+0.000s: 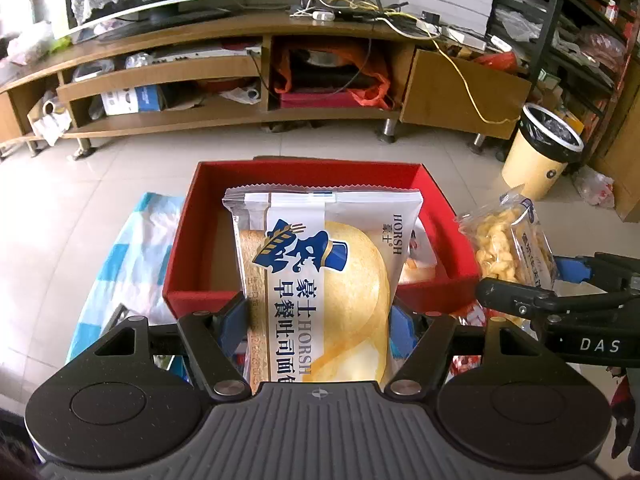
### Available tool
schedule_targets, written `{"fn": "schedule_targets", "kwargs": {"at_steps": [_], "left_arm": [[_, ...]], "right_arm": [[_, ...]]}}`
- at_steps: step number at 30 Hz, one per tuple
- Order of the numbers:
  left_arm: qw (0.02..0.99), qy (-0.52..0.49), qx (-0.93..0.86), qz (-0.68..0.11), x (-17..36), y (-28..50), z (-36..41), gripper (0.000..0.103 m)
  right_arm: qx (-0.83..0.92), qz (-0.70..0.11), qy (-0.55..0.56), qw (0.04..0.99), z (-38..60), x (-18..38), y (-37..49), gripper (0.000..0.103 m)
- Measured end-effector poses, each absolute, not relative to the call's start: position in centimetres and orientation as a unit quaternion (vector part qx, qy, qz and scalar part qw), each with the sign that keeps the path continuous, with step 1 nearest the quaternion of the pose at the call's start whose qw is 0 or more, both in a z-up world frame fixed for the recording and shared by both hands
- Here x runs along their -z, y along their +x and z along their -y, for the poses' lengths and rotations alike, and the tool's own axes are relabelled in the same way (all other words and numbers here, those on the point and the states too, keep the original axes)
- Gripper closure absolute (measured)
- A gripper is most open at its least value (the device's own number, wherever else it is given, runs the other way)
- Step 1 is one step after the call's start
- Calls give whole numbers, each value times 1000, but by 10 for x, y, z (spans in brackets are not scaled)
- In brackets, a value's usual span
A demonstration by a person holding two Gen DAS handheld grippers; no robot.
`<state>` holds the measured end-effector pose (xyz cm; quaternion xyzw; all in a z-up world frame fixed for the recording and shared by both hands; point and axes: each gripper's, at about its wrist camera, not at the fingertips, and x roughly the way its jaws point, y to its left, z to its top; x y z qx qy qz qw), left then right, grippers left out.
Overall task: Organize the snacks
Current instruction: 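Carry the bread and waffle bag into the red box and open both tools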
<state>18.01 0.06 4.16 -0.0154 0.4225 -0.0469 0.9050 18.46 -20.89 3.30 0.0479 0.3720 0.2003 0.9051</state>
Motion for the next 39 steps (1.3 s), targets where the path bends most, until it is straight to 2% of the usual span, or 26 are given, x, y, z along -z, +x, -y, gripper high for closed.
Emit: {"fn": "schedule_targets", "kwargs": {"at_steps": [17, 39], "left_arm": [[916, -23, 20, -399, -47, 247, -8, 27], [906, -16, 5, -422, -21, 277, -11, 27]], "right_arm": [[-177, -360, 69, 914, 205, -29, 245, 27], [-179, -376, 45, 908, 179, -7, 275, 27]]}}
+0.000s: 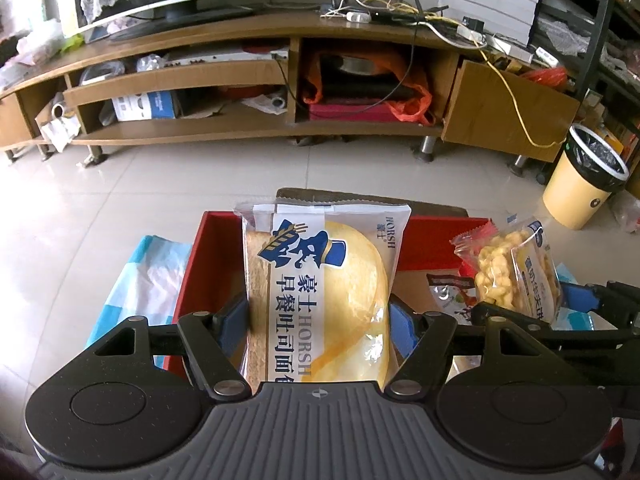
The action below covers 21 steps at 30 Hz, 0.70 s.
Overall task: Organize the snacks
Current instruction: 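Carry the bread and waffle bag into the red box and open both tools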
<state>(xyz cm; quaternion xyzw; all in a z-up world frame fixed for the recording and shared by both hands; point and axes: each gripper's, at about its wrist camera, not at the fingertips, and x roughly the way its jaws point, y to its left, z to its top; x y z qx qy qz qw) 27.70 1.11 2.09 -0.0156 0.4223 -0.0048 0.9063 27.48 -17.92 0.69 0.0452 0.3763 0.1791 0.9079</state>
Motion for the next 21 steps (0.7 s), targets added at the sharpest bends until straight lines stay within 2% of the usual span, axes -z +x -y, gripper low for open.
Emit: {"fn": "schedule_targets", "kwargs": {"at_steps": [8, 10, 21], "left_arm": [[906, -6, -4, -424, -18, 278, -10, 27], [907, -5, -4, -421, -19, 276, -9, 23], [909, 1, -2, -417, -23, 270, -6, 19]], "right_arm": [[-177, -381, 24, 907, 172, -3, 279, 26], [-177, -380, 20, 908, 170, -4, 279, 26], [-164, -358, 25, 919, 174, -13, 277, 25]]}}
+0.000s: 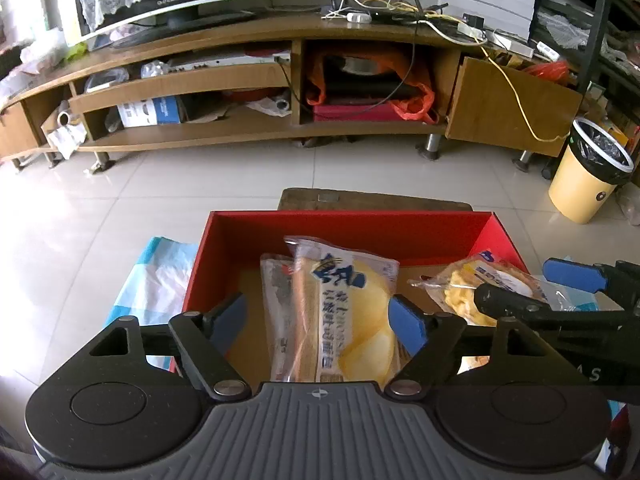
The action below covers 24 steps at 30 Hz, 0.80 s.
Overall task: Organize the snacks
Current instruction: 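Carry the bread and waffle bag into the red box and open both tools, then withdraw both tools from the box toward the Kaprons wafer and red-white bar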
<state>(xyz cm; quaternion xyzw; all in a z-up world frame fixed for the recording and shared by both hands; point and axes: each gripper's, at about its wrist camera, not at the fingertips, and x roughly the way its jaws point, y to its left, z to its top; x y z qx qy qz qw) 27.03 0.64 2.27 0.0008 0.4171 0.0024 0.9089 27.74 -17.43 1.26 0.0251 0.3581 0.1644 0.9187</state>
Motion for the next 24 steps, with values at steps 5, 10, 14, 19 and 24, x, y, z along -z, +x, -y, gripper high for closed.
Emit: {"fn": "schedule_targets", "kwargs": {"at_steps": [5, 10, 14, 19, 24], "left_arm": [[910, -2, -3, -415, -26, 261, -8, 18], [909, -6, -5, -417, -29, 249, -11, 18], [910, -5, -4, -415, -33, 240, -11, 17], [909, -6, -3, -418, -35, 229, -15, 17], [904, -11, 2, -427, -34, 206, -31, 15]], "right_arm": [[-165, -352, 27, 921, 175, -20, 270, 25], [-173, -345, 22, 922, 173, -29, 255, 25], [-182, -340, 20, 922, 172, -34, 244, 25], [-200, -338, 13, 920, 166, -38, 229, 25], [-236, -342, -9, 910, 155, -39, 208, 25]]}}
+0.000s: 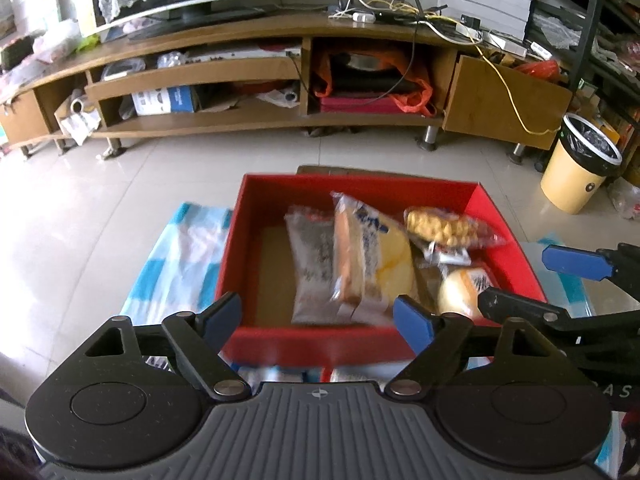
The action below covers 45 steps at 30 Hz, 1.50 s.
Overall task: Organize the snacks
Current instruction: 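Withdraw both tools from the box toward the Kaprons wafer and red-white bar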
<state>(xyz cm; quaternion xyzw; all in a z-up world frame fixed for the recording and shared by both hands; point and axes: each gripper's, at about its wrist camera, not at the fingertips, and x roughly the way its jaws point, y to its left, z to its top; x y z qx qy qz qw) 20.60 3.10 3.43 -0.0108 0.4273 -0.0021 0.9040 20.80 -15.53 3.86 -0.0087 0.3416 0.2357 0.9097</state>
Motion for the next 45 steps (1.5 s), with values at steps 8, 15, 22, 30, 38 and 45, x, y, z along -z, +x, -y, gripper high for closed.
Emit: {"fn": "schedule_targets", "kwargs": {"at_steps": [8, 15, 22, 30, 38, 45], "left_arm": [[885, -53, -13, -462, -21, 179, -72, 12], [871, -92, -34, -481, -13, 178, -103, 10], [856, -112, -57, -501, 6, 199, -131, 5], [831, -180, -82, -520, 25, 221, -151, 4], [829, -173, -111, -520, 34, 224, -149, 4], [835, -103, -139, -522, 37, 219, -135, 19]], "right_arm": [[-286, -376, -42, 880, 139, -17, 181, 25], [-316, -407, -65, 854, 127, 9, 177, 25], [-332, -420, -93, 839, 108, 33, 187, 25], [-345, -429, -110, 828, 97, 51, 194, 25], [-358, -432, -125, 818, 85, 64, 192, 22], [-363, -431, -139, 814, 81, 65, 187, 21]]}}
